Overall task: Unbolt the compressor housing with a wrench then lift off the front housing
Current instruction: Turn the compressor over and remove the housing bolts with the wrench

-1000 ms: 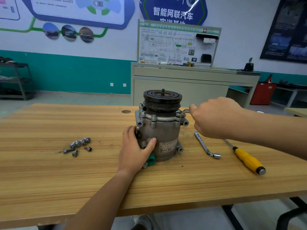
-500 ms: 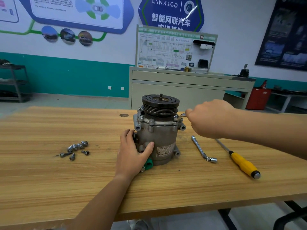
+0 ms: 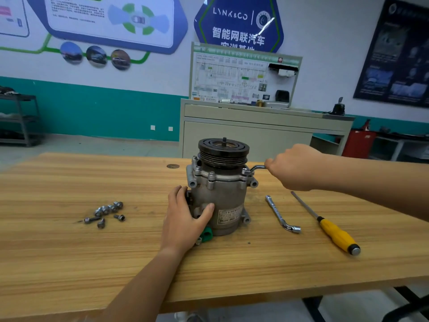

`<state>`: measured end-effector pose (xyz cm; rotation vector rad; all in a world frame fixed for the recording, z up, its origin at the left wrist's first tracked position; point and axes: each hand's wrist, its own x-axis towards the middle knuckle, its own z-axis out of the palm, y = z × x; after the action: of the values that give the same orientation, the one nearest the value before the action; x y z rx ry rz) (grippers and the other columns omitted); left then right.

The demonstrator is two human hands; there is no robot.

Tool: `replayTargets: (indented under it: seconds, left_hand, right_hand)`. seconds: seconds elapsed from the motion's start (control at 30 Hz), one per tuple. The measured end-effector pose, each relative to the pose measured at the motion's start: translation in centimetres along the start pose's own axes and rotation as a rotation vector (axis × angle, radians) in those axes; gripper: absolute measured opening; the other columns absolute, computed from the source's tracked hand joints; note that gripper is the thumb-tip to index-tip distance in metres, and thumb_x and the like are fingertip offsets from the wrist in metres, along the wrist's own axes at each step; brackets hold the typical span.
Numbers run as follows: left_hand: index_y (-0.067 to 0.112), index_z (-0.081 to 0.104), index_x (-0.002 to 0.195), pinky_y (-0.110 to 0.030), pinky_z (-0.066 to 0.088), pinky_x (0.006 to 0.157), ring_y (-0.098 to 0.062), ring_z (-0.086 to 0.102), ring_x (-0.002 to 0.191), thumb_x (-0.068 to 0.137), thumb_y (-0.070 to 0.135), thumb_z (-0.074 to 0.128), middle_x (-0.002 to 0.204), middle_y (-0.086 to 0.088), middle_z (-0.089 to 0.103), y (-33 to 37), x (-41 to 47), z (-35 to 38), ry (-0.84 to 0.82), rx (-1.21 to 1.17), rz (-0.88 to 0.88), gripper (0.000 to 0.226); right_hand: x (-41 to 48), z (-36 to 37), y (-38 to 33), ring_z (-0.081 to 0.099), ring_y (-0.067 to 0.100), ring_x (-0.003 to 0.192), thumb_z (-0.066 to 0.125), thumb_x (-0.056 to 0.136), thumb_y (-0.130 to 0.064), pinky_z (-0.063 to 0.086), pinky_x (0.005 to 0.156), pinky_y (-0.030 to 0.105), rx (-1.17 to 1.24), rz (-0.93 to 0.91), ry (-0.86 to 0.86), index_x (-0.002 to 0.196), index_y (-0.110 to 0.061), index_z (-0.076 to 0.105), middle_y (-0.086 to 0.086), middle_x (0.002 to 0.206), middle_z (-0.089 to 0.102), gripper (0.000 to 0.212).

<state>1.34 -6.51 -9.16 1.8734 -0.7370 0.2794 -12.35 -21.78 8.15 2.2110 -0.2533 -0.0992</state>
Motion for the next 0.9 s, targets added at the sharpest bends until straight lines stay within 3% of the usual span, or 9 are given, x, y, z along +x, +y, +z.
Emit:
replayTargets:
  seconds: [0.1,0.2,0.27,0.37,0.5,0.6,0.73,0.9]
  left_hand:
    - [0.011,0.031,0.141,-0.039,0.039,0.103,-0.016,0.04,0.125,0.069,0.065,0.05,0.145,0.003,0.026,0.0,0.0,0.1,0.003,0.007,0.002,0.091]
    - [0.011,0.031,0.14,-0.041,0.039,0.103,-0.017,0.04,0.126,0.07,0.063,0.051,0.144,0.002,0.027,-0.1,0.1,0.2,0.006,0.013,0.005,0.089]
    - [0.012,0.03,0.141,-0.042,0.04,0.103,-0.017,0.04,0.126,0.07,0.065,0.05,0.145,0.003,0.027,-0.1,0.1,0.1,0.004,0.021,-0.002,0.09]
    - [0.012,0.031,0.14,-0.043,0.041,0.102,-0.017,0.041,0.125,0.069,0.067,0.048,0.144,0.004,0.028,0.1,0.0,0.1,0.006,0.031,-0.005,0.091]
    - [0.013,0.032,0.14,-0.045,0.041,0.1,-0.018,0.042,0.124,0.069,0.066,0.049,0.144,0.003,0.028,0.1,-0.1,0.1,0.009,0.031,-0.012,0.09]
    - [0.012,0.032,0.14,-0.045,0.04,0.102,-0.018,0.042,0.124,0.071,0.063,0.051,0.144,0.002,0.029,0.1,-0.1,0.1,0.006,0.024,-0.007,0.088]
    - [0.012,0.032,0.14,-0.044,0.039,0.103,-0.018,0.041,0.125,0.072,0.061,0.052,0.143,0.001,0.029,0.2,-0.1,0.0,0.003,0.023,-0.001,0.087]
    - [0.012,0.031,0.141,-0.044,0.039,0.103,-0.018,0.04,0.126,0.073,0.061,0.052,0.144,0.001,0.029,0.3,-0.1,0.1,0.003,0.029,-0.001,0.087]
  right_hand:
    - [1.8,0.5,0.2,0.045,0.014,0.056,0.046,0.092,-0.005,0.031,0.046,0.025,-0.021,0.033,0.039,0.111,-0.009,0.052,-0.001,0.068,0.046,0.021]
    - [3.6,1.7,-0.4,0.059,0.024,0.086,0.044,0.091,0.0,0.044,0.068,0.032,0.112,0.11,0.195,0.117,-0.009,0.046,0.005,0.096,0.061,0.027]
    - [4.6,2.4,-1.3,0.057,0.025,0.098,0.042,0.09,0.002,0.042,0.08,0.032,0.184,0.144,0.296,0.119,-0.009,0.046,0.008,0.108,0.06,0.031]
    - [5.0,3.3,-2.0,0.058,0.025,0.1,0.042,0.091,-0.001,0.039,0.089,0.03,0.305,0.178,0.381,0.117,-0.009,0.05,0.007,0.111,0.062,0.028]
    - [3.2,4.0,-1.4,0.061,0.025,0.08,0.035,0.1,-0.019,0.036,0.064,0.027,0.545,0.393,0.459,0.119,-0.012,0.05,0.006,0.091,0.064,0.026]
    - [1.3,4.0,-1.6,0.052,0.02,0.062,0.032,0.1,-0.027,0.035,0.051,0.029,0.736,0.488,0.512,0.116,-0.011,0.048,-0.001,0.067,0.049,0.027]
    - [-1.0,2.8,-1.6,0.039,0.011,0.05,0.035,0.1,-0.021,0.023,0.041,0.025,0.659,0.465,0.414,0.113,-0.015,0.048,-0.005,0.059,0.04,0.02]
    - [-2.9,1.2,-2.6,0.04,0.01,0.055,0.039,0.095,-0.011,0.028,0.043,0.023,0.568,0.368,0.179,0.108,-0.018,0.051,-0.004,0.064,0.041,0.019]
